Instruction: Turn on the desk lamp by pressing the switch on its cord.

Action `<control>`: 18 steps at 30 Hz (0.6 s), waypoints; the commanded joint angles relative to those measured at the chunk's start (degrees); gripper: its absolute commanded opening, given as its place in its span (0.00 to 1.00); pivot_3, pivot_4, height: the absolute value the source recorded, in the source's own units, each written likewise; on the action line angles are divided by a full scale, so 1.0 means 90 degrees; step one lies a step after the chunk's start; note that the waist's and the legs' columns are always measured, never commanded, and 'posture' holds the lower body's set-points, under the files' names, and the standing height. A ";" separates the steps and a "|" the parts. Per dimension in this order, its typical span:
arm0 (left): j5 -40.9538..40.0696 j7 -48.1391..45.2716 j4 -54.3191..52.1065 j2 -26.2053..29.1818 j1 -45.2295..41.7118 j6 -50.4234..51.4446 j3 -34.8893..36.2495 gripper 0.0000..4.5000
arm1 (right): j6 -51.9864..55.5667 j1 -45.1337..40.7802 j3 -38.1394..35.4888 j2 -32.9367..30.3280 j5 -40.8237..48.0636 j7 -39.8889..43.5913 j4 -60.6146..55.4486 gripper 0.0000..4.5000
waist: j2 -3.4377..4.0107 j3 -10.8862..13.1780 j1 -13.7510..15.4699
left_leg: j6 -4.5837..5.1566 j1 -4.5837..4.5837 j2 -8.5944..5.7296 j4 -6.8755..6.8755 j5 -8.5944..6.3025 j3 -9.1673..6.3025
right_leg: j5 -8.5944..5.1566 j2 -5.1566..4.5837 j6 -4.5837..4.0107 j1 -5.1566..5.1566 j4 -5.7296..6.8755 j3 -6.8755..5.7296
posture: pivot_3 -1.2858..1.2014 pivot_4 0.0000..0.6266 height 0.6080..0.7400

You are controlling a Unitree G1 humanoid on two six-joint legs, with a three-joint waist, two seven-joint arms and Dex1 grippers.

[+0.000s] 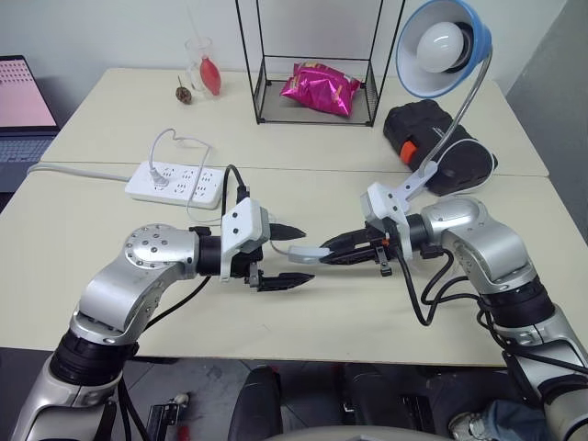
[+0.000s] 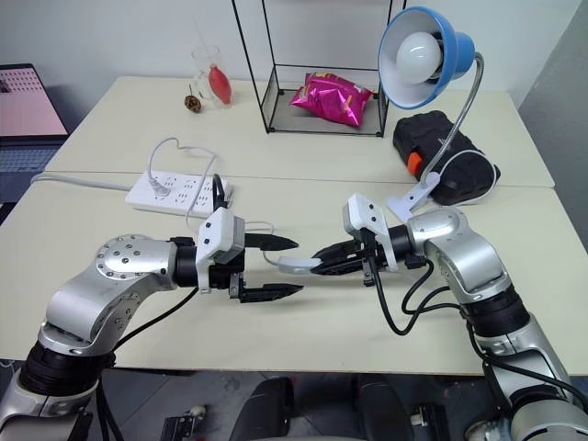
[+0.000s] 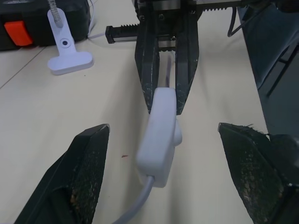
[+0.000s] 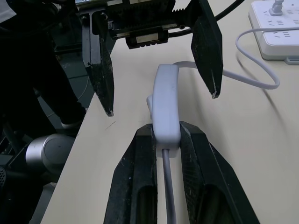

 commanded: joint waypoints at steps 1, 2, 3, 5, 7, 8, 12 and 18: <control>0.0053 -0.0053 0.0033 -0.0057 -0.0137 -0.0109 -0.0030 0.86 | 0.0009 -0.0050 -0.0166 -0.0074 0.0189 -0.0010 -0.0277 0.07 | 0.0000 0.0000 -0.0001 | 0.0000 0.0000 0.0000 0.0000 0.0000 0.0000 | 0.0000 0.0000 0.0000 0.0000 0.0000 0.0000 | 0.52 0.24 1.00; 0.0056 -0.0061 0.0051 -0.0068 -0.0148 -0.0111 -0.0031 0.86 | 0.0010 -0.0054 -0.0163 -0.0077 0.0191 -0.0013 -0.0279 0.07 | 0.0000 0.0000 0.0000 | 0.0000 0.0000 0.0000 0.0000 0.0000 0.0000 | 0.0000 0.0000 0.0000 0.0000 0.0000 -0.0001 | 0.52 0.24 1.00; 0.0017 -0.0067 0.0065 -0.0089 -0.0154 -0.0086 -0.0015 0.86 | 0.0006 -0.0055 -0.0160 -0.0082 0.0191 -0.0012 -0.0282 0.07 | 0.0000 0.0000 0.0000 | 0.0000 0.0000 0.0000 0.0000 0.0000 0.0000 | 0.0000 0.0000 0.0000 0.0000 0.0000 0.0000 | 0.52 0.24 1.00; -0.0001 -0.0107 0.0080 -0.0085 -0.0145 -0.0091 -0.0006 0.82 | 0.0006 -0.0057 -0.0159 -0.0086 0.0197 -0.0014 -0.0286 0.07 | 0.0000 0.0000 -0.0001 | 0.0000 0.0000 0.0000 0.0000 0.0000 0.0000 | 0.0000 0.0000 0.0000 0.0000 0.0000 0.0000 | 0.52 0.24 1.00; 0.0030 -0.0143 0.0101 -0.0069 -0.0130 -0.0128 -0.0016 0.76 | -0.0003 -0.0058 -0.0154 -0.0091 0.0197 -0.0010 -0.0291 0.07 | 0.0000 0.0000 -0.0001 | 0.0000 0.0000 0.0000 0.0000 0.0000 0.0000 | 0.0000 0.0000 0.0000 0.0000 0.0000 0.0000 | 0.52 0.24 1.00; 0.0047 -0.0160 0.0114 -0.0065 -0.0122 -0.0149 -0.0017 0.71 | -0.0007 -0.0059 -0.0148 -0.0089 0.0193 -0.0012 -0.0293 0.07 | 0.0000 0.0000 -0.0001 | 0.0000 0.0000 0.0000 0.0000 0.0000 0.0000 | 0.0000 0.0000 0.0000 0.0000 0.0000 -0.0001 | 0.52 0.24 1.00; 0.0170 -0.0226 0.0244 -0.0056 -0.0122 -0.0254 -0.0068 0.51 | -0.0021 -0.0056 -0.0135 -0.0089 0.0184 -0.0015 -0.0304 0.07 | 0.0000 0.0000 0.0000 | 0.0000 0.0000 0.0000 0.0000 0.0000 0.0000 | 0.0000 0.0000 0.0000 0.0000 0.0000 0.0000 | 0.52 0.24 1.00; 0.0406 -0.0257 0.0452 -0.0102 -0.0177 -0.0509 -0.0159 0.24 | -0.0043 -0.0044 -0.0123 -0.0101 0.0189 -0.0012 -0.0334 0.07 | 0.0000 0.0000 0.0000 | 0.0000 0.0000 0.0000 0.0000 0.0000 0.0000 | 0.0000 0.0000 0.0000 0.0000 0.0000 0.0000 | 0.52 0.24 1.00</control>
